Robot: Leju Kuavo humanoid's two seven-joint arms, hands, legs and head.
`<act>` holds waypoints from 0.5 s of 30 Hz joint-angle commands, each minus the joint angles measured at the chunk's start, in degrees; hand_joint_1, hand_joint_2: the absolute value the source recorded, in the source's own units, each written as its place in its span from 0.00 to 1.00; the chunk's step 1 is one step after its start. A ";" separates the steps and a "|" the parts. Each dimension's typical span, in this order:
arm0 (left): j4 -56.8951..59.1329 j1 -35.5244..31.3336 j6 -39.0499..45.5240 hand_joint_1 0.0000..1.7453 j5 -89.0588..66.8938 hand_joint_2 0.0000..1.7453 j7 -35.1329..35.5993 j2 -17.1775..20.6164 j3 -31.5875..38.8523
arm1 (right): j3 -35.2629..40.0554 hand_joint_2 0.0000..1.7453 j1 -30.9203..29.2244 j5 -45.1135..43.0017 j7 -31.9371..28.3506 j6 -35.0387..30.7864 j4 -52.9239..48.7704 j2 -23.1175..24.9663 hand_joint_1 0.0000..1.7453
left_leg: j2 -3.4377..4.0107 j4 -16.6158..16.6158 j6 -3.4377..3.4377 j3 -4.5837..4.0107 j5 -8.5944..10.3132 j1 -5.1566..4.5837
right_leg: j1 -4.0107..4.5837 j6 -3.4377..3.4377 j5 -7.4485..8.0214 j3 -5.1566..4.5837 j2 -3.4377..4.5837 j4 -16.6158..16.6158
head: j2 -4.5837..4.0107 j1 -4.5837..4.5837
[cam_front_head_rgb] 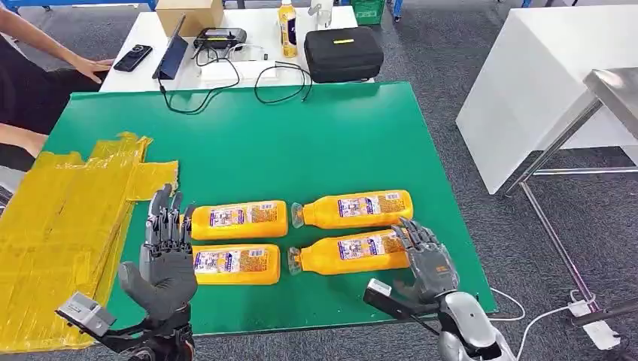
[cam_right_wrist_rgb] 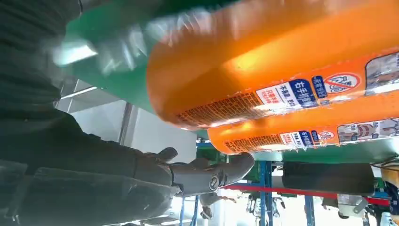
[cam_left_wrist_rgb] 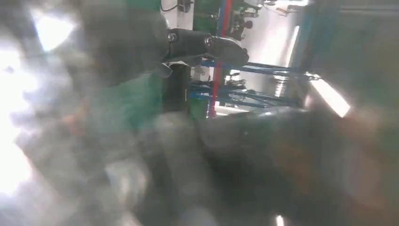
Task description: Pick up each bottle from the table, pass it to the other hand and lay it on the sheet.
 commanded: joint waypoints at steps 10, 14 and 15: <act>2.05 -1.02 -0.21 0.00 0.52 0.00 0.13 -0.40 1.10 | 3.12 1.00 -5.90 0.91 -0.28 3.17 8.77 0.47 0.00 | 0.11 -0.13 -0.09 0.25 -0.02 0.04 | 0.05 -0.06 0.01 0.19 0.05 -0.12 | 0.00 0.00; 2.05 -1.02 -0.21 0.00 0.52 0.00 0.13 -0.40 1.10 | 3.12 1.00 -5.90 0.91 -0.28 3.17 8.77 0.47 0.00 | 0.09 -0.11 -0.08 0.20 -0.02 0.03 | 0.03 -0.06 0.00 0.16 0.03 -0.09 | 0.00 0.00; 2.05 -1.02 -0.21 0.00 0.52 0.00 0.13 -0.40 1.10 | 3.12 1.00 -5.90 0.91 -0.28 3.17 8.77 0.47 0.00 | 0.14 -0.15 -0.12 0.29 -0.03 0.06 | 0.06 -0.08 0.01 0.24 0.06 -0.14 | 0.02 0.00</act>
